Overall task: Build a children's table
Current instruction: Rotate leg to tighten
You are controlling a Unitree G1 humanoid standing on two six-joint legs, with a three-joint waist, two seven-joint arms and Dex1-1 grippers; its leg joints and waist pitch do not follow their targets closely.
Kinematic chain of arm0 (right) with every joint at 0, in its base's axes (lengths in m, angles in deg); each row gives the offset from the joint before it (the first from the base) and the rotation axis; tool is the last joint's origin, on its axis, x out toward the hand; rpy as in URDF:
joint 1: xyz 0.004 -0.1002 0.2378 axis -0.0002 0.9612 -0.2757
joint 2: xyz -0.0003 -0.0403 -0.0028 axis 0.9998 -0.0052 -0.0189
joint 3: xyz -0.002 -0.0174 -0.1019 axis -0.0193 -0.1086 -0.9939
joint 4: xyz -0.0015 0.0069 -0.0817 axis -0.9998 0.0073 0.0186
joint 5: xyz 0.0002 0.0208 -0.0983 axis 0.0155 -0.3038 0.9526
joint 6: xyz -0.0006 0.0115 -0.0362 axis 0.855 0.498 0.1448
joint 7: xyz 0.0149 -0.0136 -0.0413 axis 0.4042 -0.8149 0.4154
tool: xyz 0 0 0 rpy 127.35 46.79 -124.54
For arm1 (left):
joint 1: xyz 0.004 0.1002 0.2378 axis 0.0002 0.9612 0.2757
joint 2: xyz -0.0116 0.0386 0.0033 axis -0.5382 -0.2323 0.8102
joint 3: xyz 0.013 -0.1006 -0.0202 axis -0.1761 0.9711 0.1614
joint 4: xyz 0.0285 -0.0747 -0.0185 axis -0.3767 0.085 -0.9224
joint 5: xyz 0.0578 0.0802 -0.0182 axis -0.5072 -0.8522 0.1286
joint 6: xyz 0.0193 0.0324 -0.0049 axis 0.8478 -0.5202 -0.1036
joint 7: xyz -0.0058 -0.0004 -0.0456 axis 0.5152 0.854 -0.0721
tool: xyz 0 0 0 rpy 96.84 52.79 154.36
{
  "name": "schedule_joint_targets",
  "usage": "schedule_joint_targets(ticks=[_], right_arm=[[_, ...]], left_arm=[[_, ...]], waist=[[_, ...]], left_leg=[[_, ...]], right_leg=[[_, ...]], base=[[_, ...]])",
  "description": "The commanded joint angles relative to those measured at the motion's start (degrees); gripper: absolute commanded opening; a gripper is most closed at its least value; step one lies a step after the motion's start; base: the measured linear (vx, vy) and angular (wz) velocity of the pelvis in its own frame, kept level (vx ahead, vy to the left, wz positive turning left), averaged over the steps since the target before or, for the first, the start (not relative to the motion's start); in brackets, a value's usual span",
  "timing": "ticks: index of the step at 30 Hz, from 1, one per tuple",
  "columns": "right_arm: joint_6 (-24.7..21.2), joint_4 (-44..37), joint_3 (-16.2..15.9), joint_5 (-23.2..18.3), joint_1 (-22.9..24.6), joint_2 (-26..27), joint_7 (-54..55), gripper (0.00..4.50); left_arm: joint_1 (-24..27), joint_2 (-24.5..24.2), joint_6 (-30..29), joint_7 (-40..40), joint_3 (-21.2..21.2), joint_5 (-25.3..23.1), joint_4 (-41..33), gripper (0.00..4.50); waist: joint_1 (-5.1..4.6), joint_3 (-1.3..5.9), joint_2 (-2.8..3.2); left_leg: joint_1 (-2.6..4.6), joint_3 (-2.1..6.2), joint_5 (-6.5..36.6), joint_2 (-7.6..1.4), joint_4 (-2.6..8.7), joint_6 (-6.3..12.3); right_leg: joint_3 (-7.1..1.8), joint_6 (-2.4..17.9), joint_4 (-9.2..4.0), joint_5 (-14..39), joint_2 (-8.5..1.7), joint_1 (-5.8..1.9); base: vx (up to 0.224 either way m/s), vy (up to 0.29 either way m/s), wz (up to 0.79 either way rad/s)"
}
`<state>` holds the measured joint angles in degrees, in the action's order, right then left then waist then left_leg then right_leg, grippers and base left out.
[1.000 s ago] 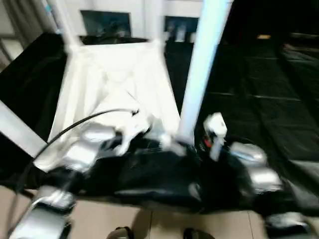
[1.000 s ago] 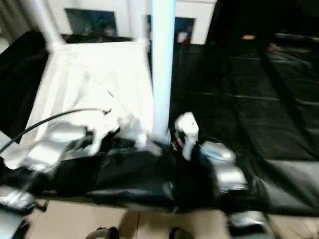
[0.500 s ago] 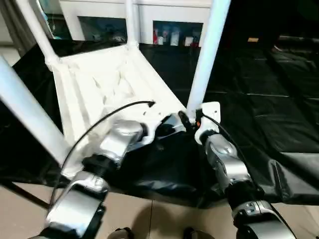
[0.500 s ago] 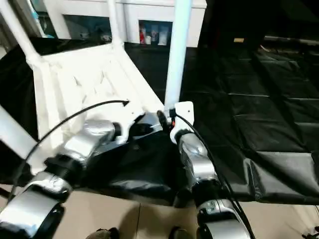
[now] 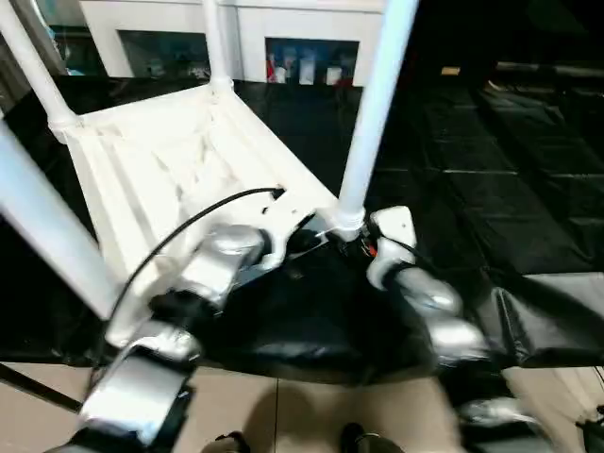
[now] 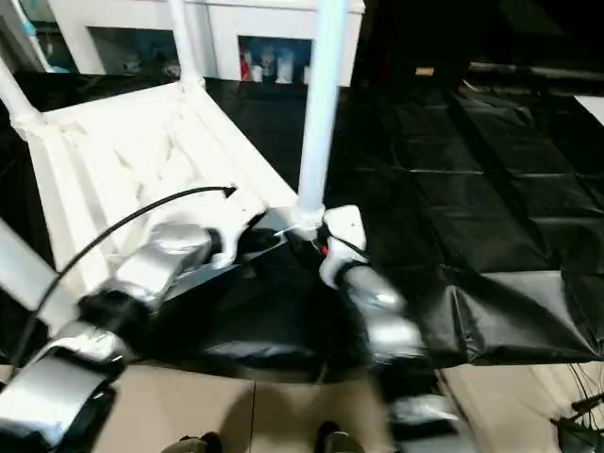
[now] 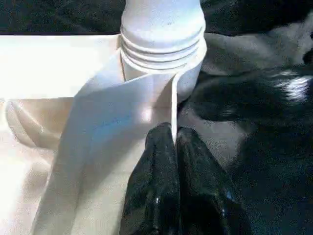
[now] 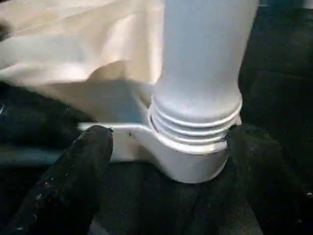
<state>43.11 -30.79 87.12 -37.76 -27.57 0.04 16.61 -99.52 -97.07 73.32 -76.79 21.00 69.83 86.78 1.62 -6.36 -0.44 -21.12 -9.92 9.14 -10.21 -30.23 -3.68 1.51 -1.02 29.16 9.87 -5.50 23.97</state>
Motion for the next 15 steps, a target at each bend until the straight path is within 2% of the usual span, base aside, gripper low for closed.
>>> schedule_joint_targets(ticks=[1,2,3,4,6,7,8,11,12,14,15], right_arm=[[-1.0,-2.6,-1.1,-2.5,1.4,-1.2,-7.4,3.93],[-0.7,-4.0,-1.3,-3.3,1.9,-2.6,-10.4,3.93],[-0.7,-4.0,-1.3,-3.3,1.9,-2.6,-10.4,3.93],[-0.4,-4.8,-1.5,-3.8,2.3,-3.5,-12.4,3.93],[-0.1,-7.2,-1.8,-5.5,3.2,-5.9,-17.2,3.93],[0.0,-7.5,-1.8,-5.8,3.3,-6.3,-17.8,3.93],[0.0,-9.3,-2.1,-7.4,3.8,-8.3,-22.1,3.93],[-0.1,-10.5,-2.9,-8.3,4.2,-10.1,-26.3,3.93],[-0.3,-10.8,-3.1,-8.4,4.2,-10.6,-27.8,3.93],[-0.2,-11.4,-3.7,-8.1,4.4,-11.4,-30.3,3.93],[-0.2,-11.6,-3.9,-8.0,4.5,-11.7,-30.9,3.93]], left_arm=[[4.5,-0.8,0.0,-6.6,-5.1,-1.1,2.5,0.00],[5.2,-1.5,0.0,-8.4,-5.8,-0.9,1.5,0.00],[5.2,-1.5,0.0,-8.4,-5.8,-0.9,1.5,0.00],[5.6,-2.0,0.0,-9.6,-6.2,-0.8,0.8,0.00],[7.2,-3.4,1.4,-13.6,-7.2,0.0,-1.5,0.00],[7.4,-3.6,1.5,-14.2,-7.4,0.2,-1.8,0.00],[9.0,-5.2,2.0,-18.1,-8.3,1.0,-4.6,0.00],[10.7,-7.4,1.9,-22.1,-9.3,2.0,-8.5,0.00],[11.3,-8.1,1.7,-23.6,-9.6,2.3,-10.0,0.00],[12.2,-9.4,1.4,-25.4,-9.8,2.6,-12.5,0.00],[12.4,-9.8,1.3,-25.8,-9.8,2.7,-13.2,0.00]], waist=[[0.31,2.20,0.13],[0.43,2.24,-0.15],[0.62,2.30,-0.18],[0.84,2.21,0.34],[0.96,2.37,0.06],[0.99,2.37,0.04],[1.20,2.35,0.12],[1.45,2.63,0.13],[1.66,2.78,0.21],[1.80,2.73,0.13],[2.13,2.92,0.27]], left_leg=[[0.62,1.05,28.4,-2.10,4.80,2.31],[0.83,0.67,28.2,-2.25,4.63,2.52],[0.83,0.65,27.7,-2.32,4.58,2.56],[0.99,0.37,27.0,-2.31,4.51,2.44],[1.08,0.29,27.0,-2.31,4.37,2.44],[0.83,0.33,26.2,-2.35,4.40,2.60],[0.93,0.27,25.5,-2.38,4.35,2.74],[0.67,-0.05,22.1,-2.48,4.07,3.44],[1.05,-0.22,21.3,-2.69,3.87,3.73],[1.18,-0.61,20.2,-2.68,3.62,4.12],[1.58,-0.98,18.9,-2.74,3.36,4.46]], right_leg=[[-0.84,6.5,-3.61,30.8,-2.47,-1.41],[-0.97,7.5,-3.53,28.7,-2.32,-1.25],[-1.03,8.1,-3.35,27.6,-2.39,-1.39],[-1.17,9.8,-3.05,25.8,-2.27,-1.16],[-1.17,9.9,-3.00,26.1,-2.25,-1.48],[-1.24,9.9,-2.83,25.6,-2.28,-1.58],[-1.31,10.2,-2.74,25.2,-2.25,-1.57],[-1.56,11.7,-1.93,21.0,-2.19,-1.86],[-1.80,12.3,-1.75,19.6,-2.15,-1.57],[-2.07,13.3,-1.40,17.4,-1.86,-1.43],[-2.17,14.0,-1.17,15.3,-1.70,-1.26]], base=[[0.000,0.000,0.00],[0.000,0.000,0.00],[0.000,0.000,0.00],[0.000,0.000,0.00],[0.000,0.000,0.00],[0.000,0.000,0.00],[0.000,0.000,0.00],[0.019,-0.007,0.03],[0.056,-0.022,0.08],[0.077,-0.028,0.15],[0.080,-0.029,0.16]])
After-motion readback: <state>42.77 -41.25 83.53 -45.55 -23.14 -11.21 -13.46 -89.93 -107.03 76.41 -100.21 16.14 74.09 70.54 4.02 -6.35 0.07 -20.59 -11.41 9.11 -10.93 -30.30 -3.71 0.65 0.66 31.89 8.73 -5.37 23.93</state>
